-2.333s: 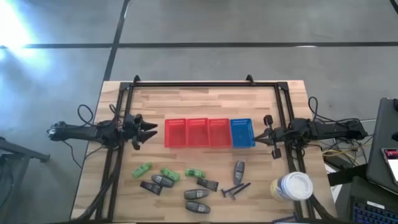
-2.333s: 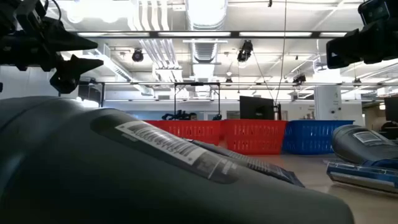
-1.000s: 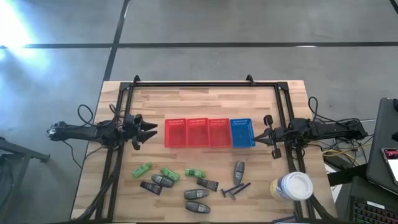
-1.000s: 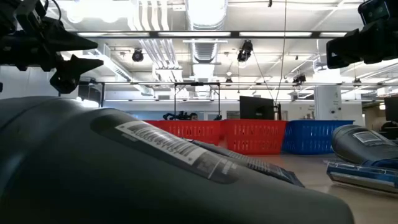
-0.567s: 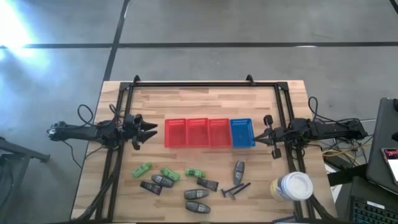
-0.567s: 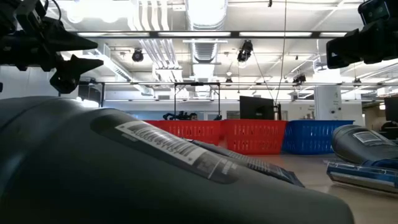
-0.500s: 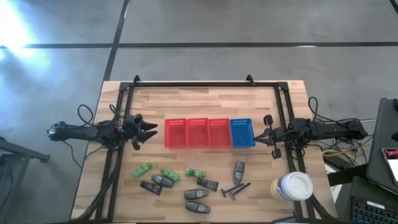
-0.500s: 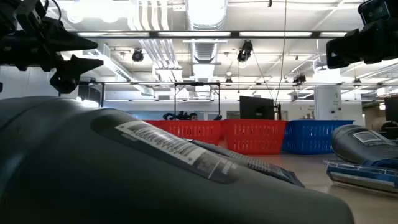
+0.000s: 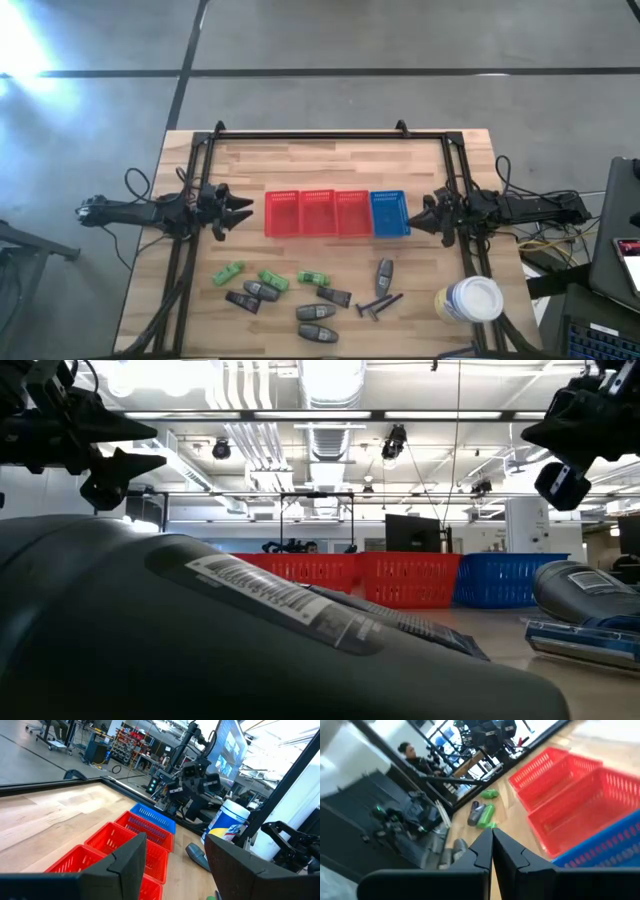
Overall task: Pick & Place Travel size toiletries
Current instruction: Put the black deodorant into the left red bin
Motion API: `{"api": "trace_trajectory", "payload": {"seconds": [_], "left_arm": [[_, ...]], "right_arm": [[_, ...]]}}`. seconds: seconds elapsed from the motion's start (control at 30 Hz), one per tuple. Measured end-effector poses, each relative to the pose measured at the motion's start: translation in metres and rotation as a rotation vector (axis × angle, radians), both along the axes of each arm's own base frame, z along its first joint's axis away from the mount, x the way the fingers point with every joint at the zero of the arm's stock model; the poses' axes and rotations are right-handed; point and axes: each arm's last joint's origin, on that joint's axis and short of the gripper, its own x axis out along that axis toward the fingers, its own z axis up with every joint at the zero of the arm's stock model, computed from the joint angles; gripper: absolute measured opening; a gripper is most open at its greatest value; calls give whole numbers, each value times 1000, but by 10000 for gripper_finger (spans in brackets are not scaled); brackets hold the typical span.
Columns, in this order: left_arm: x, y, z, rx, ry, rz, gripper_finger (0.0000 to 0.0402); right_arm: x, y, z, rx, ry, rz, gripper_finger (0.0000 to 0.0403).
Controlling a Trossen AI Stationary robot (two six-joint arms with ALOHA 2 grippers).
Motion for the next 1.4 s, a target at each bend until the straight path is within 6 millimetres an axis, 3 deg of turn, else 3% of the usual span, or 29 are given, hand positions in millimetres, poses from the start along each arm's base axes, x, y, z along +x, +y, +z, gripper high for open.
{"api": "trace_trajectory", "payload": {"seconds": [0.2, 0.4, 0.53, 0.87, 0.97, 1.13, 1.4], "left_arm": [[0, 0, 0, 0, -1, 0, 207], [0, 0, 0, 0, 0, 0, 207], [0, 0, 0, 0, 0, 0, 207], [0, 0, 0, 0, 0, 0, 207], [0, 0, 0, 0, 0, 0, 207], [0, 0, 0, 0, 0, 0, 207], [0, 0, 0, 0, 0, 0, 207]], "right_arm": [[0, 0, 2, 178, -4, -16, 8], [0, 0, 24, 317, -206, 8, 8], [3, -1, 28, 422, -238, -9, 8], [36, 4, -10, 711, 273, -210, 44], [51, 10, -2, 713, 363, -208, 63], [81, 23, 28, 674, 488, -138, 98], [114, 39, 51, 493, 996, -257, 168]]}}
